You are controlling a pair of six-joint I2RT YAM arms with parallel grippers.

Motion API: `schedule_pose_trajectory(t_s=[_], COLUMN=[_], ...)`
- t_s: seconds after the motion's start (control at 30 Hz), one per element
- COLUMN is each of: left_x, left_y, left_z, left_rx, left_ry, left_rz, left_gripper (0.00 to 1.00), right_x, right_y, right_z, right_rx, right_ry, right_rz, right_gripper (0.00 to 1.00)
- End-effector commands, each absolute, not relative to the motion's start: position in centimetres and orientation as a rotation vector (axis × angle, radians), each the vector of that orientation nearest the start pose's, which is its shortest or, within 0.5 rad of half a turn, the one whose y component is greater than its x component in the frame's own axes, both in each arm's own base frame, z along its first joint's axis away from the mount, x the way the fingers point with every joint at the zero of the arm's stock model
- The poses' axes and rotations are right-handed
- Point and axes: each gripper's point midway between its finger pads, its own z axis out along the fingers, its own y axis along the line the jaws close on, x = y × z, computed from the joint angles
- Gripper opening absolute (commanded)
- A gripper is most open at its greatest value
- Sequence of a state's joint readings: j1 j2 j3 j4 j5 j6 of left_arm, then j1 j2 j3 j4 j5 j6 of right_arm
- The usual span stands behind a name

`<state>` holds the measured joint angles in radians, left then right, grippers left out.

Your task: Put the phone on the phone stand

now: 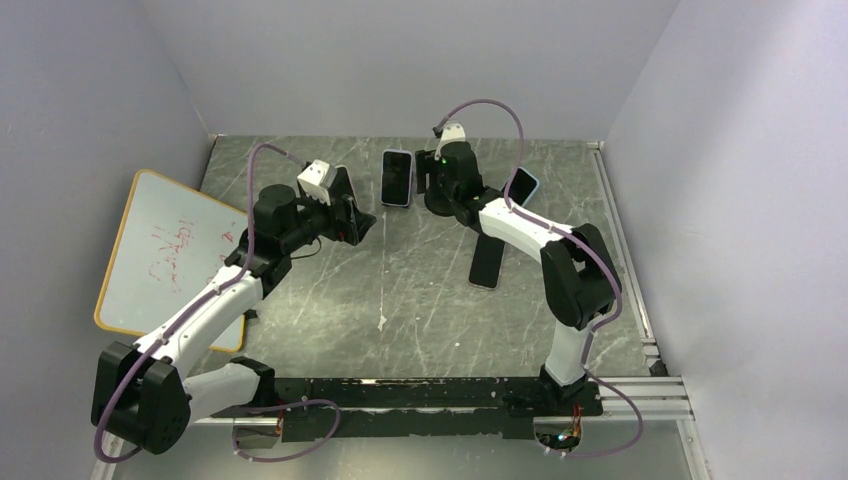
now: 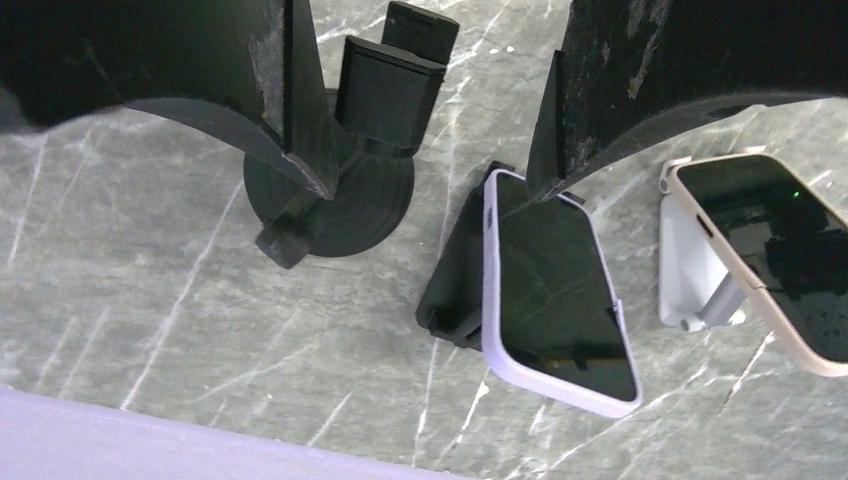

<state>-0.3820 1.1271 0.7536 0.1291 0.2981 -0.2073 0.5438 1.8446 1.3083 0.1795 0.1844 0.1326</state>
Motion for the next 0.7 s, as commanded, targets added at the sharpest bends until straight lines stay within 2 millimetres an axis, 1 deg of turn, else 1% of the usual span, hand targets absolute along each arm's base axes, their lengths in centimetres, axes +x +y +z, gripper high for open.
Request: schedule_pose_trajectory(t_s=[0.0,0.13,0.3,0.33,0.37,0.4,0.47,0.5,0.53,0.6,0.63,0.67], left_x=[32.8,32.8,32.8,32.7,32.7,32.7,32.6,32.6,32.6,32.6,32.6,32.6], left_y=[-19.2,-19.3,-19.5,-19.5,-19.6,-19.5,-19.5,-19.5,-19.5,-19.5,-19.5,-19.5], left_z=[21.7,21.5,21.2,21.1,21.1,21.1,21.0,21.0,21.0,21.0,21.0,21.0], left_rx=[0.372,0.374,0.369,0.368,0.368,0.368,0.367,0.368,0.368,0.371,0.37,0.372], left_ry=[1.837,1.849,1.861,1.862,1.863,1.864,1.865,1.866,1.866,1.866,1.866,1.866], left_rz=[-0.665,-0.673,-0.69,-0.692,-0.694,-0.694,-0.695,-0.696,-0.696,-0.694,-0.693,-0.693], left_gripper=[0.97,0.97,0.97,0.97,0.97,0.97,0.97,0.97,0.97,0.97,0.97,0.97], right_x=[48.5,47.7,46.7,46.5,46.3,46.3,46.0,45.9,45.9,45.8,45.7,45.5], right_y=[24.9,23.8,23.3,23.5,23.5,23.6,23.7,23.7,23.7,23.7,23.7,23.6], right_z=[17.0,16.6,15.9,15.7,15.5,15.4,15.2,15.0,14.8,14.5,14.5,14.5], right_rx=[-0.2,-0.156,-0.116,-0.118,-0.115,-0.113,-0.108,-0.104,-0.102,-0.101,-0.102,-0.1], right_ry=[1.916,1.937,1.97,1.975,1.979,1.981,1.98,1.984,1.987,1.996,1.997,1.999], right_rz=[0.204,0.149,0.118,0.123,0.127,0.131,0.148,0.153,0.154,0.155,0.156,0.158], right_gripper=[0.71,0.71,0.73,0.72,0.69,0.59,0.31,0.2,0.13,0.06,0.0,0.0])
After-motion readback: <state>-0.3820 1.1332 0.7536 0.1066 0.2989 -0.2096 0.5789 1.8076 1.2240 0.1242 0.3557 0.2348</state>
